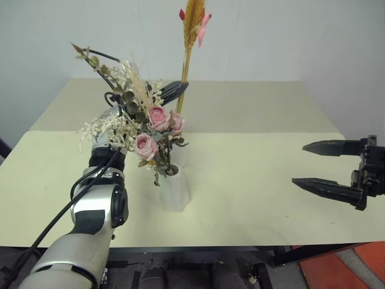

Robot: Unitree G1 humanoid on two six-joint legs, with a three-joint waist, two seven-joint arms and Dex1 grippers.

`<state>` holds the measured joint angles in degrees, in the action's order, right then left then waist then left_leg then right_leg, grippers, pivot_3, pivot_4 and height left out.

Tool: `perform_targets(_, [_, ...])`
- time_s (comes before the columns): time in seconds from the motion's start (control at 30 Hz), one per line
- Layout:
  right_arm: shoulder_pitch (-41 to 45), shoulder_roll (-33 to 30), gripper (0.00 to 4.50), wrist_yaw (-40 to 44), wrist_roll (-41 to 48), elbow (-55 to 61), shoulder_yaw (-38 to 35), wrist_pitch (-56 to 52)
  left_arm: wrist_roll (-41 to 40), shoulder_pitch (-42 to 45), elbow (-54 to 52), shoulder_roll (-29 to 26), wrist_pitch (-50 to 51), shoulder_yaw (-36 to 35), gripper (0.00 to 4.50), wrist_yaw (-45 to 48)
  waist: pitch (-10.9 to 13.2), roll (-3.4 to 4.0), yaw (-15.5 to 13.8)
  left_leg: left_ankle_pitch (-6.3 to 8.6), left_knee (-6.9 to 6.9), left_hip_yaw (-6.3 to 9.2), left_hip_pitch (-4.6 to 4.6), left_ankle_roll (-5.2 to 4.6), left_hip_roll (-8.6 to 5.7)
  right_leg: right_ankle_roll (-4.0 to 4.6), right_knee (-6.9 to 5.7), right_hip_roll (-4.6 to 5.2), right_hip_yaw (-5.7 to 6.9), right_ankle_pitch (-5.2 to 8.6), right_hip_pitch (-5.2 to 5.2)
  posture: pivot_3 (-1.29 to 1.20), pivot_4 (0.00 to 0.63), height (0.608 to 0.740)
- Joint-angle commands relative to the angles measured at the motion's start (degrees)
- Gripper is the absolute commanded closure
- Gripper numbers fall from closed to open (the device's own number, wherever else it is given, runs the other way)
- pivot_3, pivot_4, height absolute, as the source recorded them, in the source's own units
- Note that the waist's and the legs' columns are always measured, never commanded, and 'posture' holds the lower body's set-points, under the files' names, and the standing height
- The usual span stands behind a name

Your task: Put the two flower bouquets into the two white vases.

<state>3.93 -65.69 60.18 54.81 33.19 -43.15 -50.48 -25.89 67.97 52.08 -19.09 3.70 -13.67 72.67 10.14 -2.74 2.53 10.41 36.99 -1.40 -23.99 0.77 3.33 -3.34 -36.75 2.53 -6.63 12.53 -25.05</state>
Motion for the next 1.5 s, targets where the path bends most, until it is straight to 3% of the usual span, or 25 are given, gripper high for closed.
perform_targets(0.03, [0.3, -1.3, 0.0, -0.3, 0.3, 0.4, -2.1, 0.0, 0.1, -0.3, -0.6, 0.0, -0.7, -0.2, 4.48, 0.0, 0.0, 0.0, 0.0, 0.0, 0.0, 0.0, 0.0, 0.0, 0.0, 0.0, 0.0, 0.0, 0.0, 0.0, 0.0, 0.0, 0.15, 0.74])
perform_targets(1.5, [0.6, -3.4, 0.0, 0.8, 0.6, -0.5, -3.0, -0.7, 0.7, 2.9, 4.5, 0.8, -4.2, -1.4, 4.48, -0.2, 0.0, 0.0, 0.0, 0.0, 0.0, 0.01, -0.01, 0.0, -0.01, 0.0, 0.01, 0.0, 0.0, 0.0, 0.0, 0.0, 0.15, 0.74])
